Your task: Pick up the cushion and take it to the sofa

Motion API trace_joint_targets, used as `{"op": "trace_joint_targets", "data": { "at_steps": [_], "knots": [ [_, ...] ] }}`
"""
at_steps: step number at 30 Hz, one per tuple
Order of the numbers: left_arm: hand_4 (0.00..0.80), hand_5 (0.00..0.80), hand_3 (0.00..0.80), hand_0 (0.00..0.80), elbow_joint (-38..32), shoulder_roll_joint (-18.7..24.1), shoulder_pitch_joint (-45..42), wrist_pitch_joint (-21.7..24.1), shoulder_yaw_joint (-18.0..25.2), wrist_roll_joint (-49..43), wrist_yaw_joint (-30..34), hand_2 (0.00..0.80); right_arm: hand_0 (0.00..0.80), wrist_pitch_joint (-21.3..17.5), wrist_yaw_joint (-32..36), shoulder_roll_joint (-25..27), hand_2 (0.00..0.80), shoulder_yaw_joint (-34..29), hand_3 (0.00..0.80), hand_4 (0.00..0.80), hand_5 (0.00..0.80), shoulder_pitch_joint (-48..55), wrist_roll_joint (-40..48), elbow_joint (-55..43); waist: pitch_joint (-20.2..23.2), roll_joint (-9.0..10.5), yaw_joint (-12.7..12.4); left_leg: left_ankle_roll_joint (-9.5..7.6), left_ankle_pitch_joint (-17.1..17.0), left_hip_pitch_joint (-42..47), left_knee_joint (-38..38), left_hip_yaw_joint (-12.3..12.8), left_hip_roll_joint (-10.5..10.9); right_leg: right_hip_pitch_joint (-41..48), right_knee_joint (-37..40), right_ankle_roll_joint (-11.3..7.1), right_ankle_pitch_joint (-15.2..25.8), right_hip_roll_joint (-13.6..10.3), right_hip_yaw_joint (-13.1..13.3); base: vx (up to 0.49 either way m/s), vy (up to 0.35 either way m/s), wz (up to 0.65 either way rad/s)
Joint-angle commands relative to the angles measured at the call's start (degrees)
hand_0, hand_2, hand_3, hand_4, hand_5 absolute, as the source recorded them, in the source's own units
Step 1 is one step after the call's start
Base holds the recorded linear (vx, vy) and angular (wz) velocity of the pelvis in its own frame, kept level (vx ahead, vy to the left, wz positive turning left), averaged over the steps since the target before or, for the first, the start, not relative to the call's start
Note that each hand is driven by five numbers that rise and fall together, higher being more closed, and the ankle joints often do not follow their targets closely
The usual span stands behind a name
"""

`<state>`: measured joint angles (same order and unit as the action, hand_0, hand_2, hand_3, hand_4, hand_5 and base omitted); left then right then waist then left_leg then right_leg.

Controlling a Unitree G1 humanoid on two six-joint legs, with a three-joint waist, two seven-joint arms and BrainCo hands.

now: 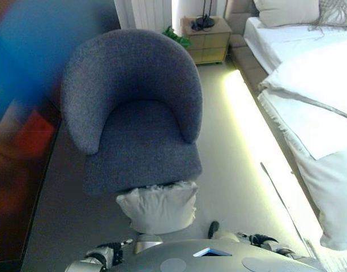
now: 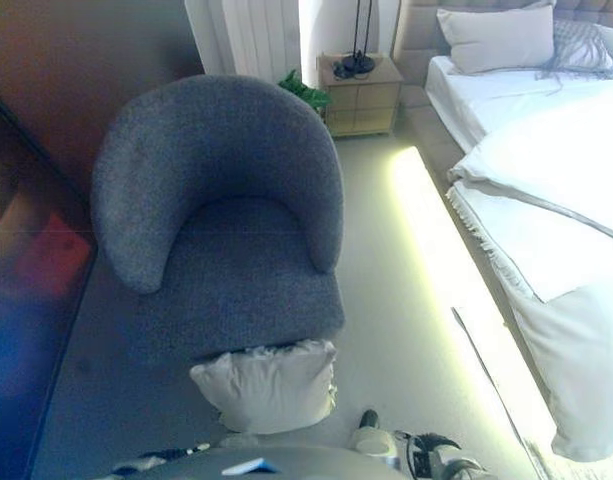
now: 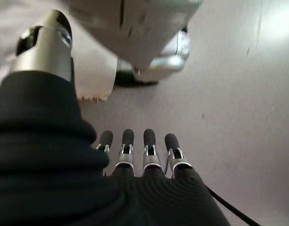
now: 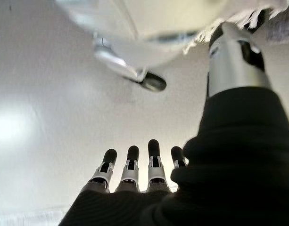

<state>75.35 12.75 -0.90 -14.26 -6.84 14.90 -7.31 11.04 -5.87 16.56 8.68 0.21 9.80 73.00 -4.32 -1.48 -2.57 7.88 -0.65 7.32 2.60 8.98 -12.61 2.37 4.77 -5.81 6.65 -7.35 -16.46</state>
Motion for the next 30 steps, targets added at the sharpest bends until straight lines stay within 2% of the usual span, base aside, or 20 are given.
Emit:
{"op": "trace_joint_targets", "data": {
  "at_steps": [1, 4, 7, 8, 9, 11, 12, 16, 19, 21, 25, 27, 30],
  "knots": [
    [0.000, 0.000, 0.000, 0.000, 2.6, 2.2, 3.4, 1.6, 1.2, 1.8, -2.8, 0.000, 0.000, -1.2, 0.0, -1.3, 0.000, 0.6, 0.000, 0.000, 0.000, -3.8, -1.3, 2.2, -1.9, 2.96, -1.0, -2.90, 1.3, -2.6, -1.1, -0.8, 1.8, -0.6, -5.1, -1.95, -5.4, -5.2, 1.6, -0.077, -0.215, 0.04],
    [0.000, 0.000, 0.000, 0.000, 1.3, 1.3, 5.6, 3.1, -0.1, 5.9, -3.2, 0.000, 0.000, -1.1, -1.6, -0.6, 0.000, 3.2, 0.000, 0.000, 0.000, -7.0, 0.1, 0.2, -3.4, 1.68, -1.7, -1.46, -0.3, -6.7, -1.8, -2.3, 0.4, -3.8, -5.5, -0.56, -5.7, -4.0, 0.9, -0.229, -0.178, 0.11],
    [0.000, 0.000, 0.000, 0.000, 0.2, 0.6, 7.8, 5.2, -1.4, 8.5, -1.8, 0.000, 0.000, -1.8, -4.1, 0.1, 0.000, 4.3, 0.000, 0.000, 0.000, -9.4, 2.0, -0.8, -5.7, 0.42, -2.0, -0.84, -1.8, -9.8, -1.3, -3.1, 0.5, -6.1, -5.5, 0.22, -5.8, -3.6, 0.0, -0.286, -0.101, 0.18],
    [0.000, 0.000, 0.000, 0.000, 0.2, 0.4, 8.1, 5.9, -1.6, 8.5, -1.3, 0.000, 0.000, -2.0, -4.5, 0.2, 0.000, 4.3, 0.000, 0.000, 0.000, -9.6, 2.2, -0.9, -6.0, 0.21, -1.9, -0.77, -2.0, -10.3, -1.4, -2.9, 0.5, -6.3, -5.5, 0.39, -5.9, -3.6, -0.3, -0.173, -0.065, 0.23],
    [0.000, 0.000, 0.000, 0.000, -0.3, 0.1, 8.5, 7.1, -2.2, 7.3, -0.5, 0.000, 0.000, -2.9, -5.4, 0.5, 0.000, 3.7, 0.000, 0.000, 0.000, -9.3, 3.3, -0.9, -6.6, -0.11, -1.4, -0.53, -2.4, -11.1, -2.0, -0.9, 0.2, -6.5, -5.7, 0.77, -6.3, -3.9, -1.6, -0.139, -0.046, 0.39],
    [0.000, 0.000, 0.000, 0.000, -0.8, -0.1, 8.8, 7.9, -3.0, 6.2, 0.1, 0.000, 0.000, -3.9, -5.9, 1.0, 0.000, 2.9, 0.000, 0.000, 0.000, -8.8, 4.4, -0.7, -7.0, -0.66, -0.7, 0.09, -4.3, -11.7, -2.5, 1.1, -0.8, -6.5, -6.1, 1.23, -6.8, -4.0, -3.0, -0.097, -0.007, 0.63],
    [0.000, 0.000, 0.000, 0.000, -1.0, -0.1, 8.7, 8.3, -3.3, 5.8, 0.5, 0.000, 0.000, -4.4, -6.0, 1.2, 0.000, 2.5, 0.000, 0.000, 0.000, -8.4, 4.7, -0.5, -7.3, -0.89, -0.5, 0.47, -5.2, -11.2, -2.4, 1.4, -1.4, -6.3, -6.3, 1.33, -7.0, -4.1, -3.4, -0.022, 0.061, 0.61],
    [0.000, 0.000, 0.000, 0.000, -1.4, -0.4, 6.8, 9.9, -3.7, 5.2, 1.7, 0.000, 0.000, -4.0, -6.2, 1.8, 0.000, 1.9, 0.000, 0.000, 0.000, -8.3, 4.9, 0.1, -6.3, -1.43, -0.3, 1.24, -7.9, -9.7, -1.1, -0.2, -3.3, -7.0, -7.1, 1.76, -7.4, -4.2, -2.5, 0.020, 0.145, 0.32],
    [0.000, 0.000, 0.000, 0.000, -1.8, -0.6, 6.5, 10.3, -4.0, 4.8, 3.1, 0.000, 0.000, -3.7, -6.3, 2.4, 0.000, 1.4, 0.000, 0.000, 0.000, -8.2, 4.7, 0.1, -5.8, -2.02, 0.2, 2.12, -9.9, -9.0, -0.7, 1.1, -5.2, -7.4, -7.5, 1.68, -7.7, -4.8, -2.3, 0.013, 0.264, 0.03],
    [0.000, 0.000, 0.000, 0.000, -2.2, -1.0, 6.7, 10.6, -4.5, 3.8, 4.1, 0.000, 0.000, -3.5, -7.0, 2.7, 0.000, 1.0, 0.000, 0.000, 0.000, -8.3, 5.0, 0.1, -5.7, -2.30, 0.7, 2.29, -9.5, -8.7, -0.7, 1.8, -5.7, -7.7, -7.7, 1.14, -7.4, -5.8, -2.1, 0.011, 0.319, 0.07],
    [0.000, 0.000, 0.000, 0.000, -3.1, -0.8, 8.0, 12.9, -5.9, 3.5, 3.1, 0.000, 0.000, -3.8, -8.3, 2.6, 0.000, 0.7, 0.000, 0.000, 0.000, -9.8, 5.8, 0.0, -7.3, -2.12, 1.7, 2.05, -5.6, -9.8, -2.5, 3.4, -5.4, -10.0, -10.3, -1.19, -6.5, -8.8, 0.2, 0.016, 0.267, 0.07],
    [0.000, 0.000, 0.000, 0.000, -4.2, 0.8, 10.0, 14.3, -7.1, 3.6, 2.0, 0.000, 0.000, -6.0, -9.1, 2.2, 0.000, 0.9, 0.000, 0.000, 0.000, -11.0, 7.7, -0.9, -10.1, -1.18, 2.0, 1.71, -2.5, -12.9, -6.5, 3.6, -4.9, -11.1, -11.3, -3.03, -5.7, -10.6, 1.3, -0.039, 0.085, 0.14],
    [0.000, 0.000, 0.000, 0.000, -6.3, 2.3, 13.3, 16.7, -8.9, 4.4, -0.5, 0.000, 0.000, -9.5, -9.8, 1.6, 0.000, 1.9, 0.000, 0.000, 0.000, -13.4, 9.2, -2.1, -13.4, -0.43, 1.9, 1.24, -0.7, -16.5, -8.6, 2.6, -4.3, -13.8, -11.4, -4.96, -4.0, -12.3, 2.2, -0.097, 0.033, 0.16]
  ]
}}
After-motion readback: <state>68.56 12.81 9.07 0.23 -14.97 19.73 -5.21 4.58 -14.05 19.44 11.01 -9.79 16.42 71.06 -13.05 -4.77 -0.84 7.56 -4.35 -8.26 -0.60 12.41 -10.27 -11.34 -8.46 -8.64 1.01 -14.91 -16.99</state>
